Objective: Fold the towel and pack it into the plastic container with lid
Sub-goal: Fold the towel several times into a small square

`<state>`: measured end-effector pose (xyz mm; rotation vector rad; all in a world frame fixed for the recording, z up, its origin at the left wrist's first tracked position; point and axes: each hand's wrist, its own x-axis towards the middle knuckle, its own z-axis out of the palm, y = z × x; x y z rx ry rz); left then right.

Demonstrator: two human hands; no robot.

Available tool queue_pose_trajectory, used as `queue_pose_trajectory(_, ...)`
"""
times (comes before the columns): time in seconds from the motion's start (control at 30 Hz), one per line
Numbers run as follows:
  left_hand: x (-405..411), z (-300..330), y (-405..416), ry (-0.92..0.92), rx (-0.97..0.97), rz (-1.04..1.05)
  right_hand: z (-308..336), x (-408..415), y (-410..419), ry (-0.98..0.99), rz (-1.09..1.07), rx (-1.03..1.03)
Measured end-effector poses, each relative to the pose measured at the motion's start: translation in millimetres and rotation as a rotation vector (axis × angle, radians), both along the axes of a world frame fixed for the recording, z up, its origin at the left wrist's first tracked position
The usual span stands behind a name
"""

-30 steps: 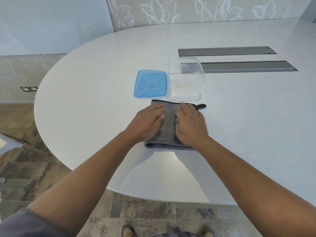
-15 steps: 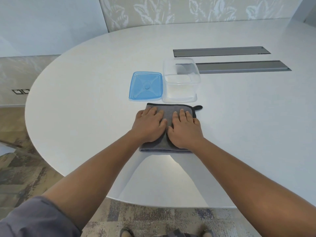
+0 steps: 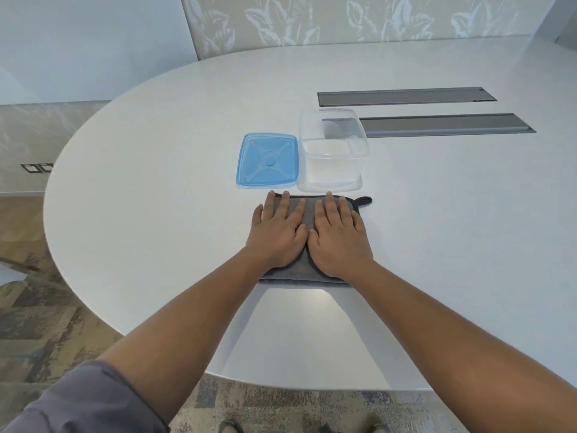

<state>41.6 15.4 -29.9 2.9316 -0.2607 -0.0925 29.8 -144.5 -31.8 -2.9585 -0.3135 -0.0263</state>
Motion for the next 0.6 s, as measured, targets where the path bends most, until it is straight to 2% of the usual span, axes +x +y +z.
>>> queue_pose_trajectory(0.13,2.0,1.9,3.1,0.032,-0.071,-0.004,1.1,3.0,-0.1,0.058,0.007,0.001)
queue_pose_trajectory(0.33,-4.2,5.9,18.7,-0.056,-0.511,0.172,7.1,-1.7,-1.4,-0.091,0.013,0.123)
queue_pose_trajectory(0.4,-9.7,2.6,27.4,-0.117,-0.427,0.126,8.7,-1.6,-5.5,-0.108,0.064,0.146)
queue_pose_trajectory(0.47,-16.9,-2.8,34.6,-0.158,-0.264,-0.027,7.8,-1.2,-12.3,-0.047,0.143,0.105)
queue_pose_trajectory(0.53,-22.3,-6.5,38.4,-0.106,-0.166,-0.159,5.1,-1.7,-16.6,0.040,0.207,0.022)
queue_pose_trajectory(0.6,-24.0,-7.6,39.4,-0.002,-0.118,-0.183,4.0,-2.4,-17.9,0.074,0.220,0.001)
